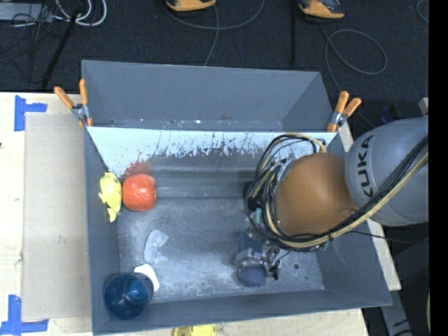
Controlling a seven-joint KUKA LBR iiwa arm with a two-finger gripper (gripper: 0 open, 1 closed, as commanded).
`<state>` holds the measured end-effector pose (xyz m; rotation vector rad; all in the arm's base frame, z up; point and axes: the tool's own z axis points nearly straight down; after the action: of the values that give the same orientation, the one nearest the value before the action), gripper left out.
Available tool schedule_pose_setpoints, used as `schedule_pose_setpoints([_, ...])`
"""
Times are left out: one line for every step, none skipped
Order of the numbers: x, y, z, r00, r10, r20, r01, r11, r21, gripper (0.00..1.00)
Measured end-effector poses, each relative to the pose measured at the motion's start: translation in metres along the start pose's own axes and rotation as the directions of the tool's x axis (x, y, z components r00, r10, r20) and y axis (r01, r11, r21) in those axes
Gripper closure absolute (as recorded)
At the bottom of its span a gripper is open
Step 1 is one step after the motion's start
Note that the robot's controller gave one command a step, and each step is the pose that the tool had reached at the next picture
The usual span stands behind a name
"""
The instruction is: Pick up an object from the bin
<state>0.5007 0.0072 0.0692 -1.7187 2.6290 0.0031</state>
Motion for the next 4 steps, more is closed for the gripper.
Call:
schedule_pose_setpoints([0.0, 0.0, 0.0, 1.0, 0.0, 0.0, 0.0, 1.0, 0.0, 1.0])
schedule_pose_setpoints([0.0, 0.001, -0.002, 1.0, 0.0, -0.002, 0.0, 1.0, -0.002, 1.0])
schedule_pose_setpoints([0.0, 0.001, -0.009, 1.0, 0.0, -0.001, 0.0, 1.0, -0.001, 1.0])
schedule_pose_setpoints([-0.001, 0.001, -0.015, 1.0, 0.001, -0.001, -0.001, 1.0, -0.002, 1.0])
